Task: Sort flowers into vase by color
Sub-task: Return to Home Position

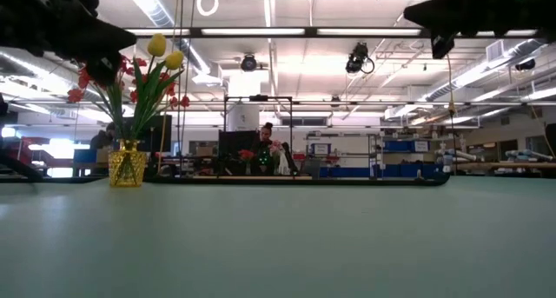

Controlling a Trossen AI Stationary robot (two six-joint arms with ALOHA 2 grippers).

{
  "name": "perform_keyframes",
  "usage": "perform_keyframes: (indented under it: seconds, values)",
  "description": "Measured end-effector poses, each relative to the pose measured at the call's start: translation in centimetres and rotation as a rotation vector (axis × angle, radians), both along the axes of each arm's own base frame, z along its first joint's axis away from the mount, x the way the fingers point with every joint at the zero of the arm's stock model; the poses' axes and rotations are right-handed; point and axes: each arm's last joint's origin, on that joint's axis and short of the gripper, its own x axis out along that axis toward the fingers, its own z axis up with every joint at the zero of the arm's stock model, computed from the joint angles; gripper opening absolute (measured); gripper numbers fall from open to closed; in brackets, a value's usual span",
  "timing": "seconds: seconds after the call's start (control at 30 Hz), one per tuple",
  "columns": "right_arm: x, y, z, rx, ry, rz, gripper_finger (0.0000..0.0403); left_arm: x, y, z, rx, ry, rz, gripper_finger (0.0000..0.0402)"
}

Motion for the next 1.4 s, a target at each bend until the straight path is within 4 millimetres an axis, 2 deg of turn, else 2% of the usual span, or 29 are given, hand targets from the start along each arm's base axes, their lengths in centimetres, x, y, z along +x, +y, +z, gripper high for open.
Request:
perform_keyframes:
  seconds: [0.17, 0.3, 0.43, 0.7, 0.83, 0.93, 1.07, 1.4]
  values:
    - [-1.1, 0.5, -2.8, 0.072, -0.155, 0.018, 0.0, -0.3, 0.0, 0.2, -0.012, -0.026, 0.0, 0.0006]
    - [-1.4, 0.9, -3.9, 0.089, -0.145, 0.05, 0.0, -0.4, 0.0, 0.3, -0.032, -0.038, 0.001, 0.0005]
    - [-1.7, 0.9, -4.3, 0.073, -0.072, 0.05, 0.0, -0.4, 0.0, 0.2, 0.0, -0.034, -0.008, 0.0005]
    - [-3.4, 1.0, -4.4, 0.067, -0.053, 0.044, 0.0, -0.4, 0.0, 0.1, 0.019, -0.022, -0.01, 0.0005]
    - [-4.0, 1.0, -4.3, 0.026, -0.074, 0.044, 0.0, -1.1, 0.1, 1.2, 0.031, 0.04, -0.011, 0.0005]
    - [-4.1, 1.0, -5.1, 0.016, -0.081, 0.045, 0.0, -1.8, 0.1, 1.8, 0.087, 0.114, -0.017, 0.0005]
    - [-3.9, 1.0, -6.7, 0.048, -0.103, 0.047, 0.0, -1.7, 0.2, 2.0, 0.098, 0.078, -0.01, 0.0005]
    - [-3.8, 1.1, -7.6, 0.05, -0.105, 0.071, 0.0, -0.7, 0.2, 0.6, 0.114, 0.039, 0.023, 0.0005]
